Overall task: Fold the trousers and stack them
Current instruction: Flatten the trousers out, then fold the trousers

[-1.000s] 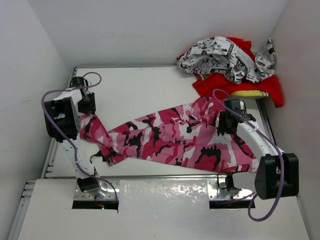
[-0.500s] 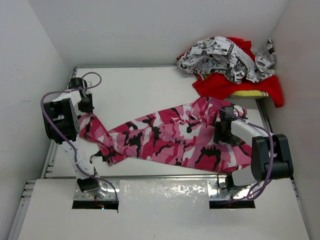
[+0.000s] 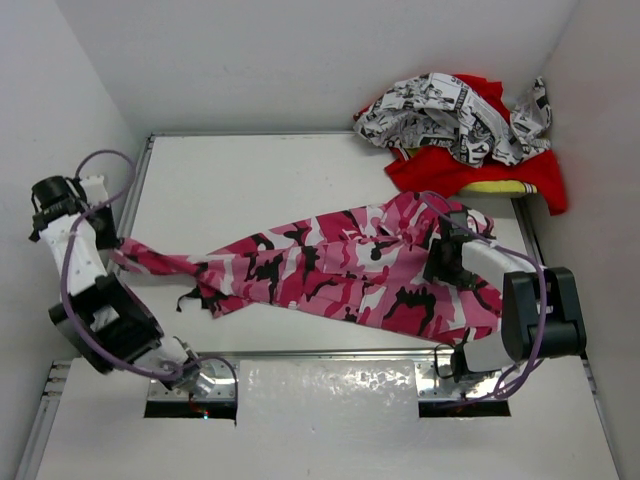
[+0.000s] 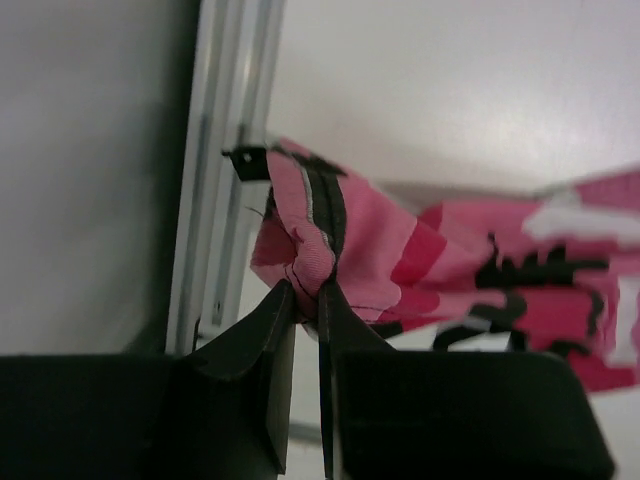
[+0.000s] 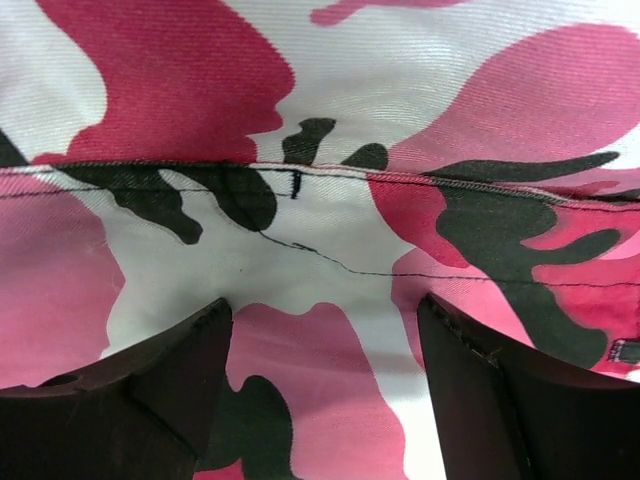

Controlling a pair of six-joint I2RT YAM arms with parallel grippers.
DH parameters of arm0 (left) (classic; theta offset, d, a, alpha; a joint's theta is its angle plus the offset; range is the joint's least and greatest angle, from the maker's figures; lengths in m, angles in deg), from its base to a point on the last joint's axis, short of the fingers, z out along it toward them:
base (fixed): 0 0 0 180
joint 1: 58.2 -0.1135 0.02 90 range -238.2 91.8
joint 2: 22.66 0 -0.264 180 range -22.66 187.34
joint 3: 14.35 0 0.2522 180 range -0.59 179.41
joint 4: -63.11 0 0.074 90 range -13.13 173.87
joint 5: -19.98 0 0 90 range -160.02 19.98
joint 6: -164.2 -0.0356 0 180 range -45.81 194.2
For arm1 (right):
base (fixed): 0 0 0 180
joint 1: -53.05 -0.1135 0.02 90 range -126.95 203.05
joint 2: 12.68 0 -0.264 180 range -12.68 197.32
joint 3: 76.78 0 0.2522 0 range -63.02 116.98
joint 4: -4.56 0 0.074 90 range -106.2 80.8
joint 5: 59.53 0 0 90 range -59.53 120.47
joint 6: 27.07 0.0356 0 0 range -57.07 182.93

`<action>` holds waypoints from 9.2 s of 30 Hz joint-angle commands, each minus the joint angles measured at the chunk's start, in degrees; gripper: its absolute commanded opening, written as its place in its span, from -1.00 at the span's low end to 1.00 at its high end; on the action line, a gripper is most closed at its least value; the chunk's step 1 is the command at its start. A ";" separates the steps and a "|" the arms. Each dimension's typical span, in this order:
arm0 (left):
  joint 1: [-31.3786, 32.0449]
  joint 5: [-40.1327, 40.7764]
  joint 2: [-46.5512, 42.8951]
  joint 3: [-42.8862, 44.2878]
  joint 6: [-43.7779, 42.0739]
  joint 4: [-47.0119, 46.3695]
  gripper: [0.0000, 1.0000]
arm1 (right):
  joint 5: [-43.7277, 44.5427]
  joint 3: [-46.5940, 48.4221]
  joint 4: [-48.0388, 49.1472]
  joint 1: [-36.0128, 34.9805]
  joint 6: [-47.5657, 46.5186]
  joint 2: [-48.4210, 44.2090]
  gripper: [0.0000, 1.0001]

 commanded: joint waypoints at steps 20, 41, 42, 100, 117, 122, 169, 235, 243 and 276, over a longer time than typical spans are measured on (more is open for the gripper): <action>-34.05 20.54 -12.78 -29.61 -41.35 4.88 -0.59 | 0.49 0.60 5.19 3.99 2.70 5.99 0.45; 18.39 1.62 -8.66 -14.92 -11.92 6.13 0.20 | -0.30 12.20 2.64 3.99 -5.21 3.44 0.52; 22.85 1.89 -7.95 -17.02 -11.48 5.60 0.36 | -0.39 12.29 2.73 4.07 -5.30 3.35 0.53; -13.39 16.75 12.18 -11.58 -21.93 -2.74 0.45 | 4.44 2.73 -12.47 25.17 7.61 -16.94 0.70; -10.24 1.19 19.75 -10.09 -20.36 -11.27 -1.00 | 8.49 -12.32 -3.34 29.12 3.92 -12.74 0.69; -7.25 -1.54 15.35 -9.92 -15.62 -16.64 -1.00 | 7.88 -11.53 -5.01 39.99 2.62 -11.59 0.70; 18.94 -7.95 48.40 26.30 12.08 -7.59 -0.14 | -8.56 17.56 -2.19 30.62 -8.82 -6.77 0.61; 1.18 -10.69 39.33 38.07 -4.54 16.23 0.34 | 2.43 17.56 -5.36 34.66 -11.27 12.94 -0.30; 6.55 3.81 44.44 36.49 1.62 7.44 0.37 | 0.05 22.05 -7.99 34.57 -12.86 10.48 -0.20; 5.59 -3.65 35.12 28.40 0.21 10.25 -1.00 | -10.05 30.76 -2.81 23.59 -8.12 26.82 0.67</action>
